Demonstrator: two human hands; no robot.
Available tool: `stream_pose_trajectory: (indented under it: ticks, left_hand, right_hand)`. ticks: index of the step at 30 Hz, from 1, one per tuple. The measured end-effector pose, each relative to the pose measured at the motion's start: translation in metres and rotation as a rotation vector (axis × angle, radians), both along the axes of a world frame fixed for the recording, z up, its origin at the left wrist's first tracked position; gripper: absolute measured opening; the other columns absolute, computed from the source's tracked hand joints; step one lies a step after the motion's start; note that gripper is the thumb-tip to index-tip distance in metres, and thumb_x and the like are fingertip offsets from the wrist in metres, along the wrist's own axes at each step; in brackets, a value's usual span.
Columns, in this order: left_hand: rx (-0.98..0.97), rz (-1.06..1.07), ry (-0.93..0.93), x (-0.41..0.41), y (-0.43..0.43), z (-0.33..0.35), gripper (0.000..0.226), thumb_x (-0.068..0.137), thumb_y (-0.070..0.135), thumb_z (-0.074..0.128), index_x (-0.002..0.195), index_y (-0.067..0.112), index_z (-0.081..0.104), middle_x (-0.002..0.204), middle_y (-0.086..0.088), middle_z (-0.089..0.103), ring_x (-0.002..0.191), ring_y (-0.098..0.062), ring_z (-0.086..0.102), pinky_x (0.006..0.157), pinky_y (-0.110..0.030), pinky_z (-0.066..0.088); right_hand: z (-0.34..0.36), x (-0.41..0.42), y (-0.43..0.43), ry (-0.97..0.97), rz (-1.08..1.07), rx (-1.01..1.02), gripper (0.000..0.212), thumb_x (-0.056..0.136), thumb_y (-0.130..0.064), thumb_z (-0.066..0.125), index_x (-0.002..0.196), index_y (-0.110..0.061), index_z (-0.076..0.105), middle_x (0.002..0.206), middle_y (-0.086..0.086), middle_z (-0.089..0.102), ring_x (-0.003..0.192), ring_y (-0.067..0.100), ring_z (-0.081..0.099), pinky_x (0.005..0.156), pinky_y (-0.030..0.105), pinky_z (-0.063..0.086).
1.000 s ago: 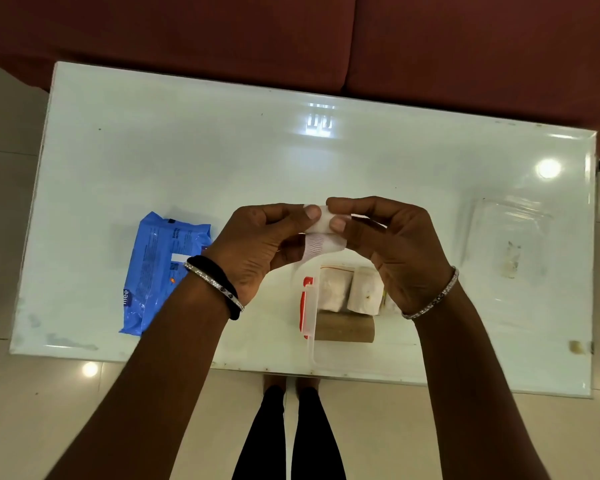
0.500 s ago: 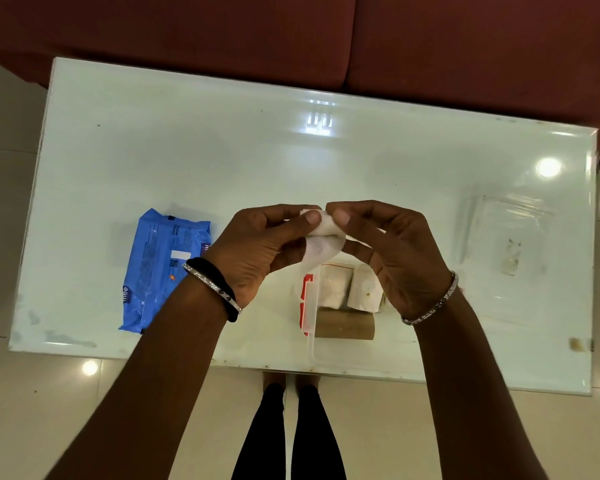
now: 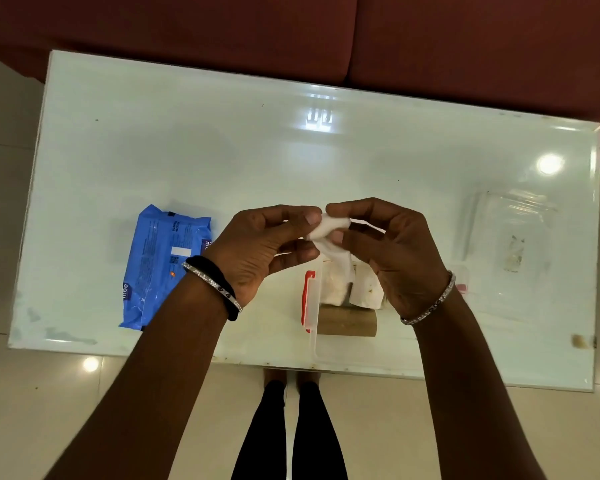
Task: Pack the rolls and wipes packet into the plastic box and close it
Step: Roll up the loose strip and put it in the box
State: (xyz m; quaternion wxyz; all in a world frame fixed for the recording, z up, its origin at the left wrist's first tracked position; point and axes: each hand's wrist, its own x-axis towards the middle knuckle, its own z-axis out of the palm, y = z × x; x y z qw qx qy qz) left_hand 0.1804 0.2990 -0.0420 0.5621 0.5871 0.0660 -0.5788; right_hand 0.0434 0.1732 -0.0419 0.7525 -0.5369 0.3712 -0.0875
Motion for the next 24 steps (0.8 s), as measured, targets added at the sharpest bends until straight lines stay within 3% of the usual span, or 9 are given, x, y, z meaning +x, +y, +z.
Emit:
stream_pose_trajectory:
  ticks: [4,7,10,12,15,17,20,24]
  left_hand:
    - [-0.032,-0.031,-0.072,0.002,0.002,-0.003,0.029,0.078,0.009,0.072,0.107,0.014,0.072,0.085,0.001,0.075,0.082,-0.016,0.073,0.071,-0.028,0.06]
    - [-0.029,-0.052,-0.096,0.001,0.001,-0.003,0.037,0.075,0.01,0.075,0.111,0.016,0.071,0.091,-0.001,0.072,0.087,-0.018,0.072,0.072,-0.028,0.059]
    - [0.014,-0.041,0.003,-0.002,0.0,-0.001,0.042,0.069,0.03,0.075,0.107,0.011,0.072,0.104,-0.011,0.074,0.098,-0.029,0.071,0.081,-0.04,0.06]
    - [0.037,-0.058,0.042,-0.004,0.001,-0.001,0.041,0.072,0.034,0.073,0.105,0.011,0.072,0.101,-0.011,0.075,0.095,-0.028,0.072,0.083,-0.042,0.059]
    - [0.017,-0.05,0.049,-0.005,0.001,-0.003,0.027,0.078,0.024,0.071,0.103,0.011,0.072,0.094,-0.009,0.075,0.082,-0.023,0.073,0.075,-0.036,0.061]
    - [-0.007,-0.035,0.054,-0.007,0.001,-0.004,0.033,0.074,0.021,0.073,0.105,0.009,0.072,0.09,-0.009,0.075,0.077,-0.022,0.073,0.073,-0.034,0.061]
    - [-0.047,-0.051,0.078,-0.01,0.001,-0.005,0.034,0.074,0.014,0.073,0.108,0.01,0.071,0.095,-0.013,0.075,0.084,-0.025,0.074,0.077,-0.035,0.061]
    - [-0.074,-0.081,0.068,-0.017,0.002,-0.005,0.031,0.077,-0.004,0.069,0.106,0.006,0.071,0.111,-0.014,0.071,0.098,-0.03,0.071,0.077,-0.037,0.06]
  right_hand:
    - [0.002,0.003,0.002,0.057,-0.049,0.128,0.041,0.073,-0.024,0.076,0.111,-0.008,0.071,0.101,0.021,0.073,0.092,0.034,0.073,0.071,0.037,0.06]
    - [0.0,0.002,0.002,0.057,-0.029,0.067,0.031,0.076,-0.017,0.075,0.105,-0.005,0.073,0.103,0.024,0.071,0.091,0.035,0.073,0.073,0.037,0.06]
    - [-0.002,-0.001,0.001,0.011,-0.021,0.065,0.025,0.08,0.004,0.072,0.104,0.0,0.07,0.106,0.018,0.074,0.093,0.03,0.073,0.083,0.042,0.06]
    - [-0.003,-0.003,0.001,0.002,-0.009,0.037,0.026,0.078,0.009,0.071,0.103,0.002,0.07,0.108,0.017,0.074,0.1,0.029,0.072,0.087,0.042,0.059]
    - [-0.002,-0.006,0.001,-0.011,-0.024,0.044,0.034,0.073,0.0,0.074,0.106,0.004,0.069,0.11,0.019,0.073,0.105,0.032,0.07,0.091,0.046,0.057]
    - [0.001,-0.006,0.002,-0.02,-0.061,0.117,0.04,0.075,-0.011,0.074,0.112,0.002,0.068,0.108,0.018,0.074,0.102,0.029,0.072,0.086,0.044,0.059]
    - [0.003,-0.008,0.003,0.038,-0.109,0.186,0.042,0.078,-0.023,0.07,0.115,-0.003,0.069,0.107,0.019,0.073,0.094,0.026,0.073,0.074,0.033,0.06]
    - [-0.002,-0.022,0.002,0.108,-0.065,0.096,0.033,0.075,-0.017,0.075,0.103,-0.001,0.073,0.1,0.018,0.074,0.086,0.028,0.074,0.071,0.029,0.06]
